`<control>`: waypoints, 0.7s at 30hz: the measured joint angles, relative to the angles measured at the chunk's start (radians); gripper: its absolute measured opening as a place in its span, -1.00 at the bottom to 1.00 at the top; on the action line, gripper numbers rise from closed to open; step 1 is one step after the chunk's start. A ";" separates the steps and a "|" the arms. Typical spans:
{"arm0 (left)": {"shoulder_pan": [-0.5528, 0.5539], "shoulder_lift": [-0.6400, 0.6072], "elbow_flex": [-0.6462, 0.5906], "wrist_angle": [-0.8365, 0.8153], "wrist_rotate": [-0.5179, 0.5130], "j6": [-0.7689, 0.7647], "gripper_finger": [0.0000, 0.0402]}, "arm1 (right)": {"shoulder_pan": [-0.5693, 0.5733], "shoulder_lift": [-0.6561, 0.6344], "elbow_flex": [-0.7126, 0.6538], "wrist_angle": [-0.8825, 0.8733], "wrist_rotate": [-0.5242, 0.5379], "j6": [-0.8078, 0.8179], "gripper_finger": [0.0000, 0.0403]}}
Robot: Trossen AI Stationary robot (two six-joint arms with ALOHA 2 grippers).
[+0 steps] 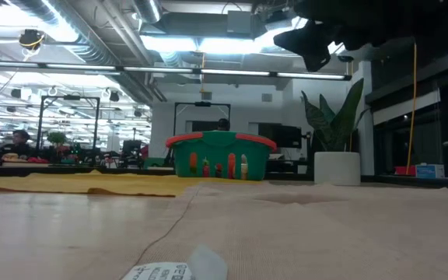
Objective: Pick and placing Produce into tupperware
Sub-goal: Put the red strawberry into the blue basket
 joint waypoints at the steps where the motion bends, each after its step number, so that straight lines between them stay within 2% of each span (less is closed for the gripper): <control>1: 0.020 0.000 0.000 0.019 0.020 0.024 -0.16 | 0.002 0.000 0.000 -0.004 0.000 0.001 0.31; 4: 0.079 0.000 0.000 0.061 0.088 0.071 -0.15 | 0.013 0.000 0.000 -0.023 0.000 0.000 0.31; 8: 0.161 0.000 -0.005 0.147 0.237 0.131 -0.16 | 0.018 0.000 0.000 -0.022 0.000 -0.004 0.31; 12: 0.248 0.000 -0.086 0.306 0.391 0.187 -0.16 | 0.018 0.000 0.000 -0.021 0.000 -0.009 0.31; 21: 0.395 -0.007 -0.268 0.483 0.541 0.209 -0.16 | 0.018 0.000 0.000 -0.021 0.029 -0.031 0.31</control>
